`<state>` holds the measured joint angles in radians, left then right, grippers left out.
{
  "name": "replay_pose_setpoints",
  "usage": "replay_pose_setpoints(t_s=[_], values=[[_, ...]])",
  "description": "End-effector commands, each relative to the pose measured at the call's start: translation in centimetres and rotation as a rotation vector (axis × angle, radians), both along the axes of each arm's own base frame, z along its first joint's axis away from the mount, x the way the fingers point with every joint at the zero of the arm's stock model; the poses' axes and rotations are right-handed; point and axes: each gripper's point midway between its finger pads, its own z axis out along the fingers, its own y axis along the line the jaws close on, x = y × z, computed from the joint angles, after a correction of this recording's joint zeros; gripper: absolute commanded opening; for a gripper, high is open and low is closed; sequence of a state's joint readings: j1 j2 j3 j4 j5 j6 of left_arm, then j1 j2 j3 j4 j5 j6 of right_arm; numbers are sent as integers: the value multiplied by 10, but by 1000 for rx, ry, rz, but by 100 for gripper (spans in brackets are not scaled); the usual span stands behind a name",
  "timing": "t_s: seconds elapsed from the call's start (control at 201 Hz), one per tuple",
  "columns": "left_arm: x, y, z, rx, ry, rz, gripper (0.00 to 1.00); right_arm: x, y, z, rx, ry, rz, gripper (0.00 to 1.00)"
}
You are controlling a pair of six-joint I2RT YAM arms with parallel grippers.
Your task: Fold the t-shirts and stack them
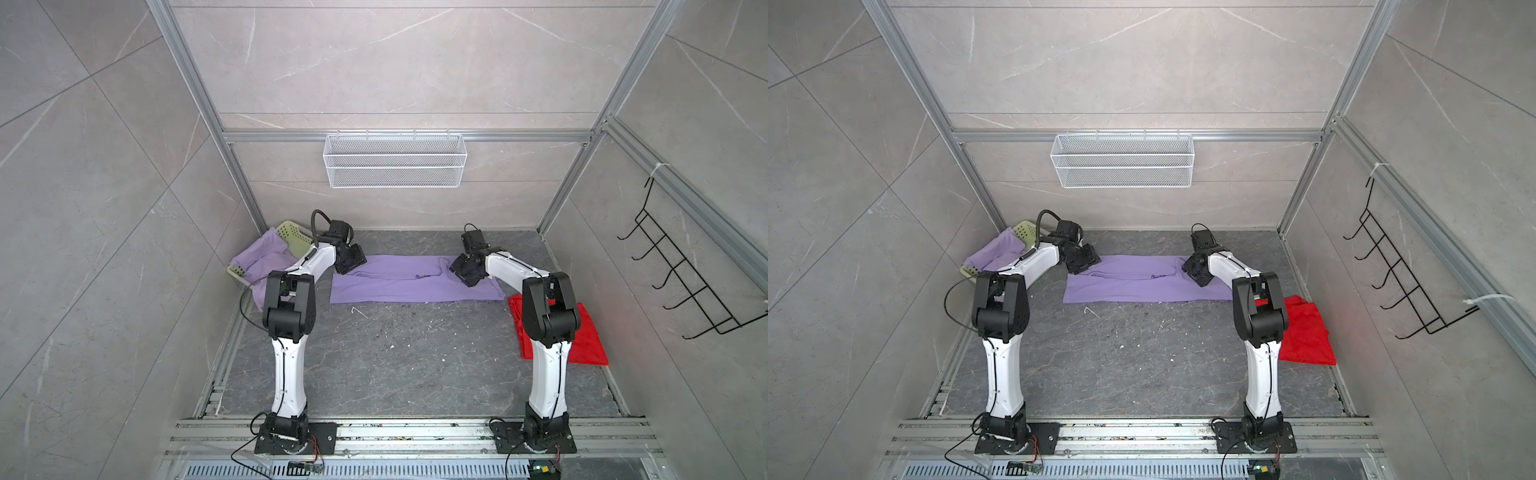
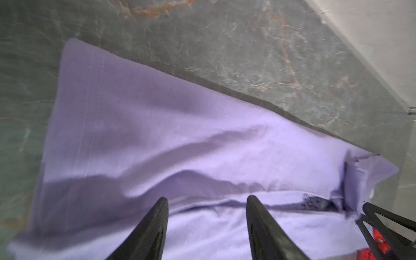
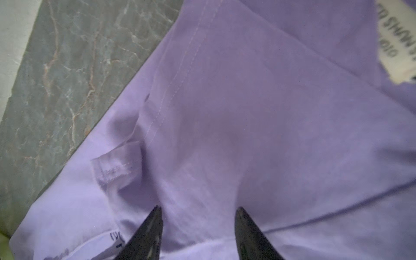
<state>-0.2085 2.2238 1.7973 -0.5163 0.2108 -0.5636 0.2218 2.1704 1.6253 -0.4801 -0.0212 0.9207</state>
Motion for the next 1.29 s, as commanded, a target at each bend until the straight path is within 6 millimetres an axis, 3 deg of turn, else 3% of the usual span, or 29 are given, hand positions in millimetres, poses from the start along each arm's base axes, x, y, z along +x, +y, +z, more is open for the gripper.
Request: replay_pose_setpoints(t_s=[0.0, 0.115, 0.254, 0.413, 0.543, 0.782, 0.936, 1.081, 1.155, 1.29], values=[[9, 1, -1, 17, -12, -8, 58, 5, -5, -14, -19, 52, -36, 53], [-1, 4, -22, 40, 32, -20, 58, 12, 0, -25, -24, 90, -22, 53], [-29, 12, -49, 66, 115, -22, 58, 24, 6, -35, -13, 115, 4, 53], [-88, 24, -75, 61, 241, 44, 58, 44, 15, -40, -25, 152, 70, 53], [-157, 19, -86, 28, 335, 51, 58, 67, 29, -43, -4, 130, 134, 53], [-294, -35, -91, 53, 495, -122, 57, 99, 83, -40, 168, 7, 258, 53], [-360, -76, -101, 124, 550, -218, 57, 100, 127, -47, 290, -51, 333, 53], [-399, -129, -119, 136, 571, -323, 57, 96, 160, -55, 369, -71, 391, 53], [-413, -154, -129, 146, 584, -380, 57, 94, 165, -60, 371, -66, 406, 53], [-420, -170, -134, 165, 579, -409, 57, 90, 167, -68, 368, -54, 411, 52]])
